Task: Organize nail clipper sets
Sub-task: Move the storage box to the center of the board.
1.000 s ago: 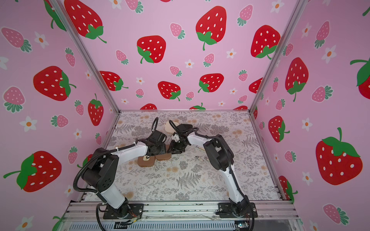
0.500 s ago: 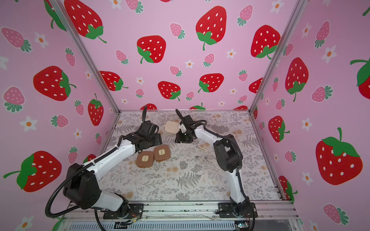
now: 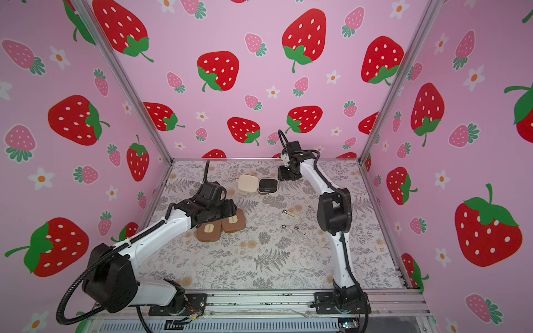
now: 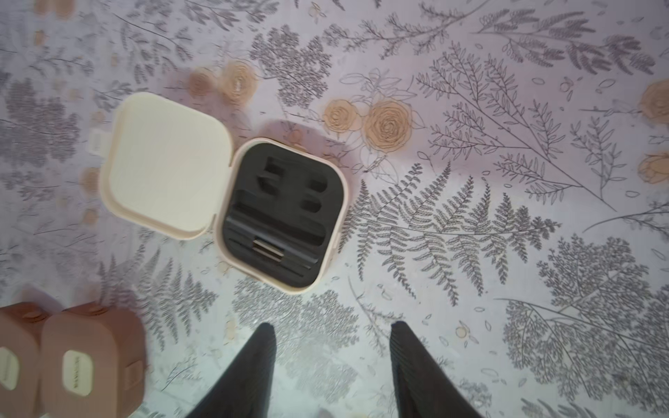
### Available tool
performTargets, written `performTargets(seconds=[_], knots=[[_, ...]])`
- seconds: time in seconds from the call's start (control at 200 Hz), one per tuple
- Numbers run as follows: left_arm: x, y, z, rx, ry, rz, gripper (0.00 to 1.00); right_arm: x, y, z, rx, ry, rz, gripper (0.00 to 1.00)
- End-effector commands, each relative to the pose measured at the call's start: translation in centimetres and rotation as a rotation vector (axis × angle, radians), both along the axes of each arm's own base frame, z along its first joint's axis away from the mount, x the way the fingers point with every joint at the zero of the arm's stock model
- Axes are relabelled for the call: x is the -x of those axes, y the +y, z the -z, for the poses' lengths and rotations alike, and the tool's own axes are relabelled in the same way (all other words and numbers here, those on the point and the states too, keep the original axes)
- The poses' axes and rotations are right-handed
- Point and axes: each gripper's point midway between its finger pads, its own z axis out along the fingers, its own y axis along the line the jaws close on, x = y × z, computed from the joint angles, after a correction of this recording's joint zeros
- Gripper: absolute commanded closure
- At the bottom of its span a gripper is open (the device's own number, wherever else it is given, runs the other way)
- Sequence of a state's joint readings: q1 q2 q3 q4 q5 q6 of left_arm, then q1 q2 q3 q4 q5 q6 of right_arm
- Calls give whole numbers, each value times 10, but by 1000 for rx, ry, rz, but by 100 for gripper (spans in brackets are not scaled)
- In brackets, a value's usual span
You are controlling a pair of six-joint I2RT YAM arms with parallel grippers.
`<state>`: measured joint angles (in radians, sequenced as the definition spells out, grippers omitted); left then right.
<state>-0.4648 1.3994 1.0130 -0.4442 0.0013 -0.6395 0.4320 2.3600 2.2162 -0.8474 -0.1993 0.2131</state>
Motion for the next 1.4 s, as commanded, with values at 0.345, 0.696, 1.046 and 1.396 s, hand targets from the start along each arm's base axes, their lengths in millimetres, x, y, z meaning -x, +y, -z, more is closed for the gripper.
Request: performTargets(seconds=[0.345,0.696,1.046,1.396], knots=[[5,-3,-7,36,-10,-6,33,-11,25,32,-152,63,41,53],[5,-3,-5,29,-4,3,34,-17,25,82,-135,156,127,68],[8,-2,-3,29,3,3,34,-10,23,93,-137,203,178,81],[15,0,-6,42,-5,3,34,37,15,97,-102,270,279,100]])
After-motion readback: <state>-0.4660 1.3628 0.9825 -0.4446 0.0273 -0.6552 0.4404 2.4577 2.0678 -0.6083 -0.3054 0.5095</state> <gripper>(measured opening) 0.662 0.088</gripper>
